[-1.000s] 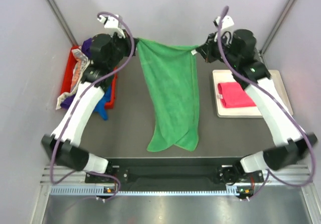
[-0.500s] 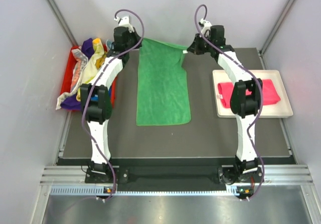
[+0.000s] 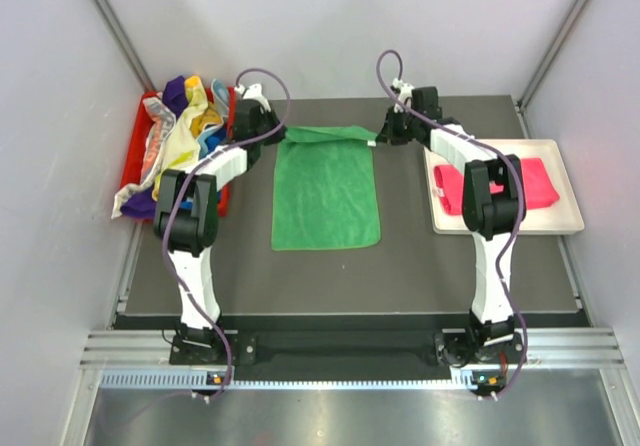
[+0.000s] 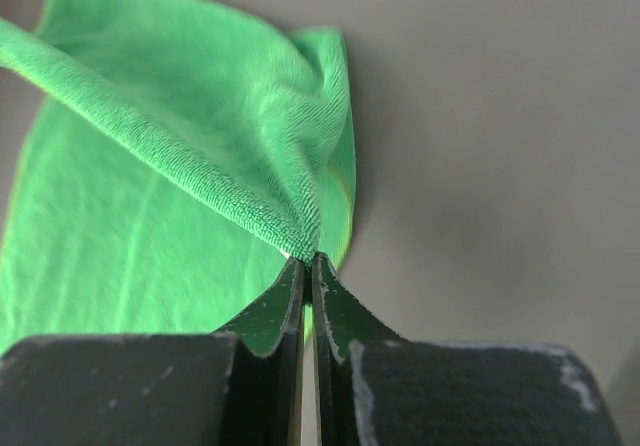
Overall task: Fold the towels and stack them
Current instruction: Fold the towel
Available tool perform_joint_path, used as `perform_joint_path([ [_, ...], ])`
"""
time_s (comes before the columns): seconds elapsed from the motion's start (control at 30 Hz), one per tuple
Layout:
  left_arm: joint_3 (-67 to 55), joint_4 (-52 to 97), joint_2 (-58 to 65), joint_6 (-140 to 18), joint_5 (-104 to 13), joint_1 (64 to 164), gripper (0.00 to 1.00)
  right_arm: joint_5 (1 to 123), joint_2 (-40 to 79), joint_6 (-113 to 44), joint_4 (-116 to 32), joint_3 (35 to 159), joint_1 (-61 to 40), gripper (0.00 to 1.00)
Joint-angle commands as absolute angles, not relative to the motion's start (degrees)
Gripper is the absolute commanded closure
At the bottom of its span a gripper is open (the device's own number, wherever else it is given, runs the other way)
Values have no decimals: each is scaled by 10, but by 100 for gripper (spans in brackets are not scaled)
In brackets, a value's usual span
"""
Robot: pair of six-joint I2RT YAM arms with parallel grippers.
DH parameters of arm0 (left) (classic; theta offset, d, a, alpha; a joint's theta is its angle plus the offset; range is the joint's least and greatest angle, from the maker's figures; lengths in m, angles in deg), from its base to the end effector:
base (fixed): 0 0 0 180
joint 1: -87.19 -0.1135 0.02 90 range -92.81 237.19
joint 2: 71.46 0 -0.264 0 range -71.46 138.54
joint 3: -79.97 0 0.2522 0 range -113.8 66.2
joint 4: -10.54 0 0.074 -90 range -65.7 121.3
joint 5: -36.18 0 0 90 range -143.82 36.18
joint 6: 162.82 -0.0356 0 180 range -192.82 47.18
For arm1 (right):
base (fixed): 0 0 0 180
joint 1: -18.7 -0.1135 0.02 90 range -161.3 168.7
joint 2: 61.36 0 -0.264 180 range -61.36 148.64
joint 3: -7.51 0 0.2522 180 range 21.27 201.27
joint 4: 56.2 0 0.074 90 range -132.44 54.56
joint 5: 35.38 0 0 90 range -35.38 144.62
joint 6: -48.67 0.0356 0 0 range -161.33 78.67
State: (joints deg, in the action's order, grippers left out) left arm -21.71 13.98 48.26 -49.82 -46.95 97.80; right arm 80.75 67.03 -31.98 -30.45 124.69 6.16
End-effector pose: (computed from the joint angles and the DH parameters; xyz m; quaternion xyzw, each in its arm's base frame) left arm 0.4832 -0.0949 0.2246 -0.0555 0.8238 -0.2099 0.5236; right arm 0.5003 0.1273 0.2077 -0.1252 0.8685 0.2812 0.3886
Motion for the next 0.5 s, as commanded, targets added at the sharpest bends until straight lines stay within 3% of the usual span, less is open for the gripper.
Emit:
perform_joint_path([
  [0.0, -154, 61, 387, -480, -494, 981, 100, 742, 563, -367, -313, 1211, 45, 100],
  [0.47, 28, 63, 225, -453, -607, 1028, 100, 549, 419, -428, -285, 1054, -41, 100],
])
